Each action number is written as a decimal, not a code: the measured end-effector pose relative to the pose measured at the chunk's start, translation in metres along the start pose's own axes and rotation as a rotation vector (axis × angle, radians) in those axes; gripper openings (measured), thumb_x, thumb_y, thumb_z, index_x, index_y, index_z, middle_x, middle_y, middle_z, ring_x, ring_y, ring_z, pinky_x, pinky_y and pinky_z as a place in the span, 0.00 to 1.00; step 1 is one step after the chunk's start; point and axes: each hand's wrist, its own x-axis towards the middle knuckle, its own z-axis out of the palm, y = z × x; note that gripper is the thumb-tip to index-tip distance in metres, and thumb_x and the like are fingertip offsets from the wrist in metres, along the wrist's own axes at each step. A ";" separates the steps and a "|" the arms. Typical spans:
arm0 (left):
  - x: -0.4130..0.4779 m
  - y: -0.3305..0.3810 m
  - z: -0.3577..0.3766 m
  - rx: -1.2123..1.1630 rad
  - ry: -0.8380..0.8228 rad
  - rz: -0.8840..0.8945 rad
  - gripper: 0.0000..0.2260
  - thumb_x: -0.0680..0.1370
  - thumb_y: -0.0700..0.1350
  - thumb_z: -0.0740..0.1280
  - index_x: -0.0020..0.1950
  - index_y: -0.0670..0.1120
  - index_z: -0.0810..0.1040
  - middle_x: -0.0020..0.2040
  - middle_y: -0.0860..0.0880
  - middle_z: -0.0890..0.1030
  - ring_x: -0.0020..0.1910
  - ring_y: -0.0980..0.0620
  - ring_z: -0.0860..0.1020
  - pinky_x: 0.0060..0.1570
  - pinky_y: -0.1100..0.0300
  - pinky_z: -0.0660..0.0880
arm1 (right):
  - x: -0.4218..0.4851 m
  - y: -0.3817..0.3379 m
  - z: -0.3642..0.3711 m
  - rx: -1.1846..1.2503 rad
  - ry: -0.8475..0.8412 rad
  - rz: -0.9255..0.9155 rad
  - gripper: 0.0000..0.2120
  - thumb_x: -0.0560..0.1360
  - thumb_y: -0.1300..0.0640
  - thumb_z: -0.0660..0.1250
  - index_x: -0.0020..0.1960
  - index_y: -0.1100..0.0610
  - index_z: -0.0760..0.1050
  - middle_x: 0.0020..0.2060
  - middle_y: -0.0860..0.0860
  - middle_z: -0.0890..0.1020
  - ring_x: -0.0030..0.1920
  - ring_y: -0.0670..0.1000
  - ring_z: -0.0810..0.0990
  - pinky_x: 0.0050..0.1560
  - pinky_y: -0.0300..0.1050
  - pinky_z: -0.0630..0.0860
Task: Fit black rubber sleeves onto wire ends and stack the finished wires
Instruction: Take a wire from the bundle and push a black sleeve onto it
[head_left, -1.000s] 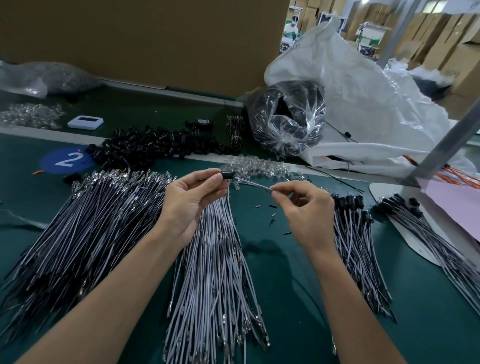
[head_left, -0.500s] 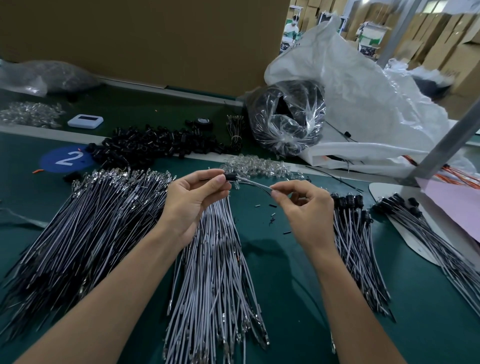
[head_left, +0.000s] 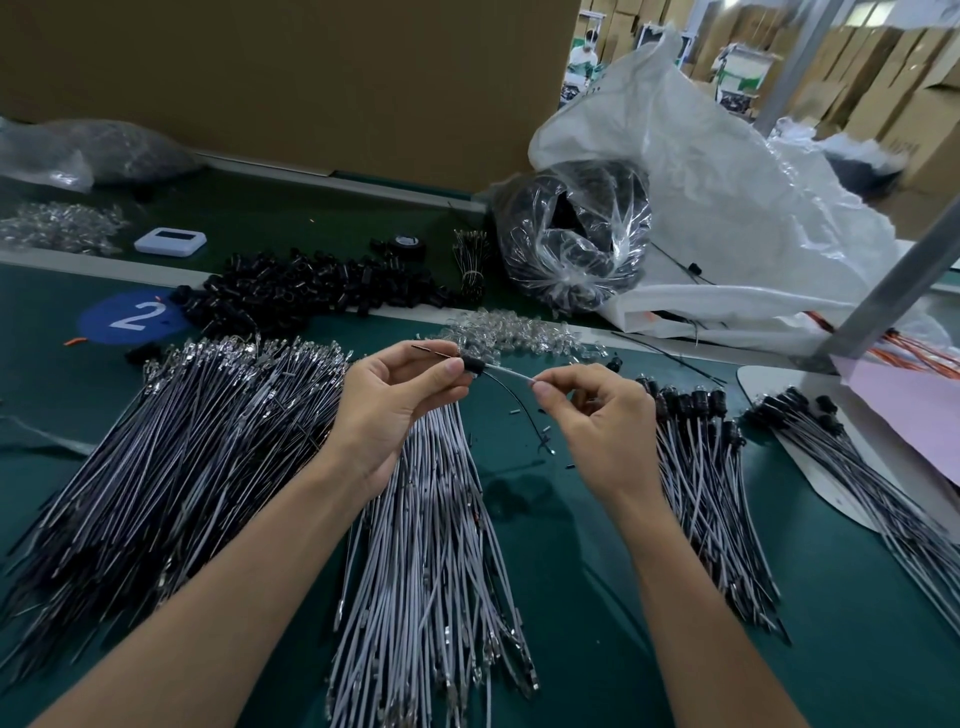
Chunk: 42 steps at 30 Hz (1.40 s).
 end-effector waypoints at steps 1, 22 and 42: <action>0.000 0.000 0.000 0.000 -0.005 0.002 0.10 0.64 0.37 0.73 0.45 0.40 0.83 0.41 0.43 0.86 0.39 0.50 0.85 0.39 0.63 0.81 | 0.000 0.000 0.001 -0.026 -0.005 -0.015 0.05 0.73 0.61 0.74 0.41 0.52 0.84 0.36 0.48 0.82 0.33 0.45 0.75 0.36 0.33 0.69; -0.005 -0.004 0.006 0.129 -0.073 -0.021 0.06 0.64 0.45 0.75 0.39 0.46 0.87 0.40 0.45 0.86 0.38 0.51 0.84 0.40 0.60 0.82 | -0.008 -0.011 0.013 -0.066 -0.086 -0.151 0.09 0.70 0.54 0.77 0.49 0.54 0.85 0.38 0.46 0.83 0.35 0.42 0.76 0.38 0.29 0.68; 0.006 0.031 -0.020 -0.106 0.332 0.190 0.03 0.76 0.39 0.69 0.44 0.43 0.82 0.38 0.50 0.85 0.39 0.54 0.84 0.41 0.65 0.79 | -0.005 -0.012 0.006 -0.088 -0.163 -0.104 0.04 0.68 0.56 0.78 0.43 0.54 0.86 0.38 0.44 0.83 0.36 0.43 0.77 0.37 0.31 0.70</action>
